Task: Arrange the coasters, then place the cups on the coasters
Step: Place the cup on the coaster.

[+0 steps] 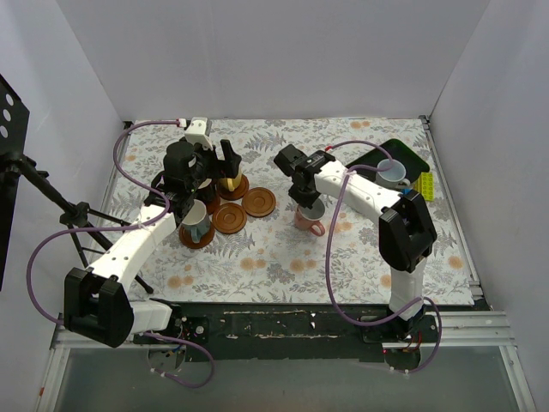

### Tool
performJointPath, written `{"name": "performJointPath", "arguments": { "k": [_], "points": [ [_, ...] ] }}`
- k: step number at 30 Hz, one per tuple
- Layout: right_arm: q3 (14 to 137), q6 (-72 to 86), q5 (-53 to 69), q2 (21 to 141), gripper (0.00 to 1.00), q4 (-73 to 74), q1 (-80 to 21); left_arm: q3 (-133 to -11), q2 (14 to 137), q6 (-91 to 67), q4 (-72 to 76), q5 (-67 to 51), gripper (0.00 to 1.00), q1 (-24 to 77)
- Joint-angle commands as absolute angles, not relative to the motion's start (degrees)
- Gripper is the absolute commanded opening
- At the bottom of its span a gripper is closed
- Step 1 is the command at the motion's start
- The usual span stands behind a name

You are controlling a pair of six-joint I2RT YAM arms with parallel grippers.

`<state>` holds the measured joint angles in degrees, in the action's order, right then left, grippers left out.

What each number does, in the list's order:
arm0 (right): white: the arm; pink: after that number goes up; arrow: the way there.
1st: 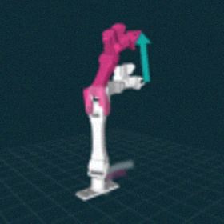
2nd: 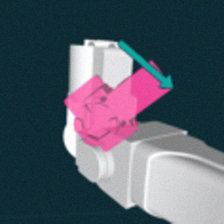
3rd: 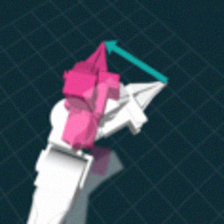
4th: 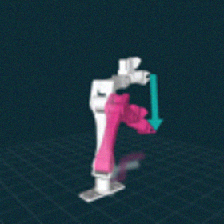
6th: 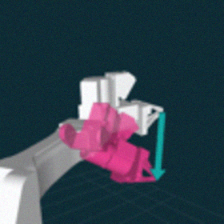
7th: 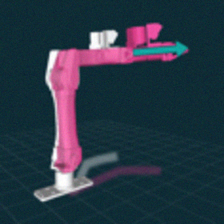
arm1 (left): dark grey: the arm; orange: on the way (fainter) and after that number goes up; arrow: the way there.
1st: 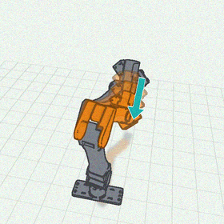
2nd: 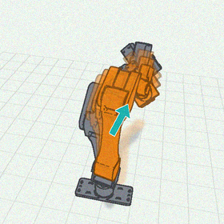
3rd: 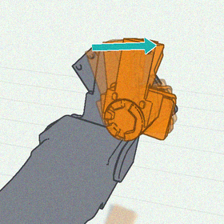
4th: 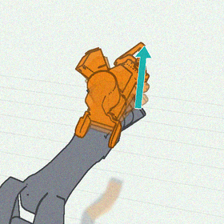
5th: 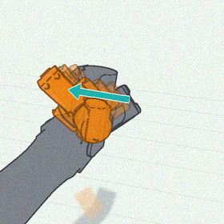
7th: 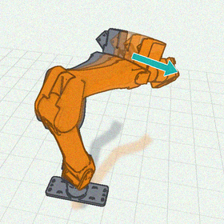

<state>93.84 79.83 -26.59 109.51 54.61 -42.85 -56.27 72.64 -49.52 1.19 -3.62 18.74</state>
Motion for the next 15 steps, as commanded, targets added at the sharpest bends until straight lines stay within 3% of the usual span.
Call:
{"name": "performJointPath", "arguments": {
  "k": [1, 8, 15],
  "points": [
    [93.9, 84.8, -30.6, 108.5, 0.01, 56.2, -43.9, -57.3, 71.0, -49.3, 0.6, -3.6, 0.82, 18.9],
    [92.9, 82.6, -30.3, 109.2, 0.04, 53.0, -44.1, -57.4, 71.0, -49.4, 0.5, -3.6, 0.82, 18.9],
    [93.0, 81.7, -28.7, 110.3, 0.22, 52.0, -44.1, -57.5, 71.1, -49.3, 0.4, -3.7, 0.82, 18.9]
  ]
}}
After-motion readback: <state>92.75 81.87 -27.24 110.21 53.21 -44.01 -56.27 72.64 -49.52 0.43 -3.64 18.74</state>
